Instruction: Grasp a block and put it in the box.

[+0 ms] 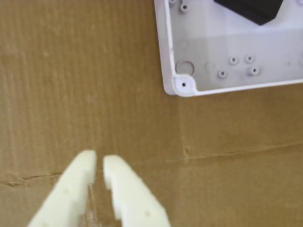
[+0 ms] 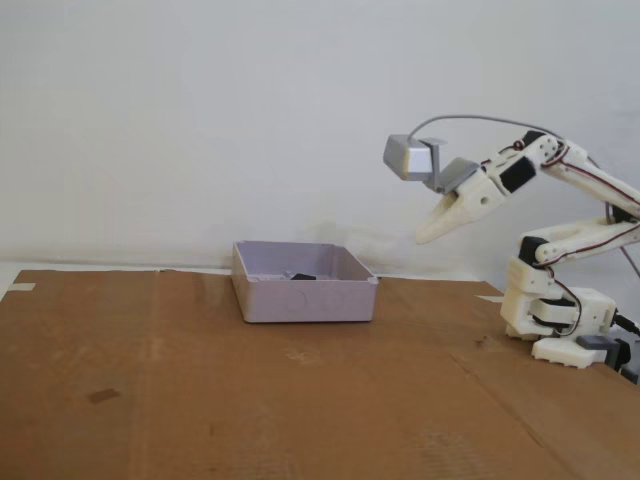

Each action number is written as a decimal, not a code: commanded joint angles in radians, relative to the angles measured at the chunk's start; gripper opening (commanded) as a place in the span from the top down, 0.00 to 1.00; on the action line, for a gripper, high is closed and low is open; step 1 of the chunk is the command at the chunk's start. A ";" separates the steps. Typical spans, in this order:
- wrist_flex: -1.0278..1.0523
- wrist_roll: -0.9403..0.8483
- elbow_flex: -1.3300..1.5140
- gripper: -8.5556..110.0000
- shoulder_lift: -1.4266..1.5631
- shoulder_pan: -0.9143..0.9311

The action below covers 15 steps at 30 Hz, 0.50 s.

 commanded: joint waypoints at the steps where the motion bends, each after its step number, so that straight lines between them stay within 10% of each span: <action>1: -0.017 0.005 0.014 0.93 0.115 -0.006; 15: -0.017 -0.009 0.193 0.93 0.319 -0.044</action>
